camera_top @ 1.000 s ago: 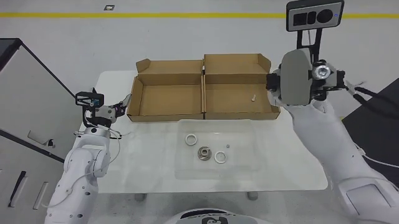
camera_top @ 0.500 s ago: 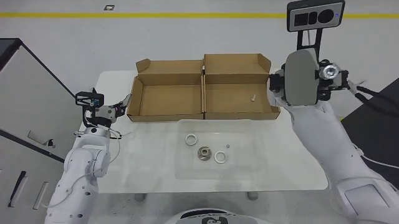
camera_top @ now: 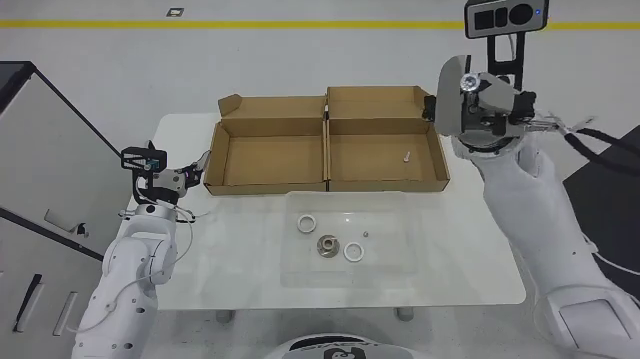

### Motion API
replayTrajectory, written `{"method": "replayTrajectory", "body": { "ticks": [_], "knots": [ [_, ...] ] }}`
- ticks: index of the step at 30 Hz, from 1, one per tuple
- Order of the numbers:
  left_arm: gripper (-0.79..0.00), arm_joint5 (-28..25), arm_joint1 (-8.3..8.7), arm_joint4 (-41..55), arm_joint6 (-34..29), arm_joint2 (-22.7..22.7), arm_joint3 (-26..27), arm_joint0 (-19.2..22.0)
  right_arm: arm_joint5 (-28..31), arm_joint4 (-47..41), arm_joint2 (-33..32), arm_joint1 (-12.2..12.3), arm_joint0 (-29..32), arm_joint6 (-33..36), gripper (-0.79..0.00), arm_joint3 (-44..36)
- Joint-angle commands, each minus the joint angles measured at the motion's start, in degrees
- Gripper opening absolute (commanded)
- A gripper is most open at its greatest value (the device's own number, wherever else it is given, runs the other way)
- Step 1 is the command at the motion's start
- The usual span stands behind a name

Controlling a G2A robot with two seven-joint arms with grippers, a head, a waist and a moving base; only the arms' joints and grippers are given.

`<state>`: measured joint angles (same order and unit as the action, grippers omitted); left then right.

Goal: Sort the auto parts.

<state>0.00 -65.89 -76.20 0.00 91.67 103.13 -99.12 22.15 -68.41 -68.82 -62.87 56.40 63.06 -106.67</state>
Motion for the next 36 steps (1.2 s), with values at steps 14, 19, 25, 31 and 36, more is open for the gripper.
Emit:
{"method": "replayTrajectory", "body": {
  "ticks": [14,19,25,31,36],
  "knots": [
    [0.0,0.0,0.0,0.0,0.0,0.0,0.0,0.0,-17.7,40.3,-19.2,5.0,0.8,9.5,-0.785,2.9],
    [0.0,0.0,0.0,0.0,0.0,0.0,0.0,0.0,-17.5,54.4,-16.0,5.7,-3.8,12.5,-0.785,6.0],
    [0.0,0.0,0.0,0.0,0.0,0.0,0.0,0.0,-16.4,63.9,-8.7,5.6,-10.1,13.8,-0.785,12.3],
    [0.0,0.0,0.0,0.0,0.0,0.0,0.0,0.0,-14.1,72.2,-0.9,4.9,-16.2,13.1,-0.785,20.7],
    [0.0,0.0,0.0,0.0,0.0,0.0,0.0,0.0,-12.8,77.5,5.4,3.9,-20.3,11.6,-0.785,27.4]
  ]
}}
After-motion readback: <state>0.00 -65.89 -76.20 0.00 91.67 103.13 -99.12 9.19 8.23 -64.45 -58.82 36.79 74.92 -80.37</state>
